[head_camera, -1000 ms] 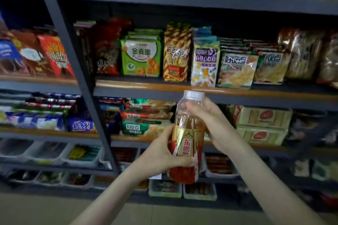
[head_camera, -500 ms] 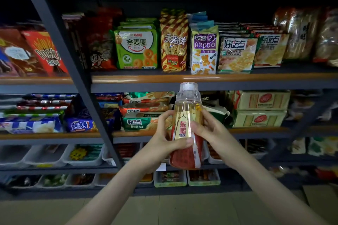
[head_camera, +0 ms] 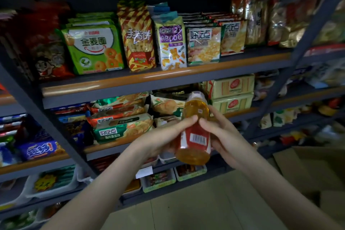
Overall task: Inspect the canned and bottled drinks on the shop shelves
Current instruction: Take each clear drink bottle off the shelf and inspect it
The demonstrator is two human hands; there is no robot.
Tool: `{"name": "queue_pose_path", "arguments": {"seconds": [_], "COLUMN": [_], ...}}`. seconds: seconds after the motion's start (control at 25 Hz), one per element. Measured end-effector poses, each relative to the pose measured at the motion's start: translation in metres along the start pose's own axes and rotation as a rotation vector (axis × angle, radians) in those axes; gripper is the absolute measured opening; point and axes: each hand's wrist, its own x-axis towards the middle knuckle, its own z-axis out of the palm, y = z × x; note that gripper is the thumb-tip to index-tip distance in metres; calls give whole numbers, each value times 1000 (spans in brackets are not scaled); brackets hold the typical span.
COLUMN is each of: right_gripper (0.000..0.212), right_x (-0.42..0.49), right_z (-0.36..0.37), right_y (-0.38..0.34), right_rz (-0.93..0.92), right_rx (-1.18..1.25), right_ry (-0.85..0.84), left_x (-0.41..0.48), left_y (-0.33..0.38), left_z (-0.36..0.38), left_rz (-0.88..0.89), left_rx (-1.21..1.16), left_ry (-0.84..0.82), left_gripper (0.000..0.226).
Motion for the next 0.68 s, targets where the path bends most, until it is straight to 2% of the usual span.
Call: {"name": "queue_pose_path", "arguments": {"seconds": [0.08,0.16,0.24,0.32,0.4,0.68], "right_gripper": [70,73,61,46,39,33], "right_x": [-8,-11,-11,-11,-11,-15], "right_z": [-16,-41,-78,-117,-156,-295], "right_y": [-6,-19,-39,-61,-82,-151], "right_rz": [-104,-189,-236,-279,-327,-376], "right_rx": [-64,-65,-13,-86,-154,-137], "right_ry": [60,113,151,159,141,177], "left_x": [19,37,60,81,108,201], "left_y": [2,9,19,35,55,127], "left_z": [13,27,47,73,101,196], "left_rz": [79,172,235,270,297,410], "left_rx": [41,94,160,154,112,170], "left_ry": [19,11,-54,-112,-148,-159], "left_gripper": [69,70,70,59,53,74]}}
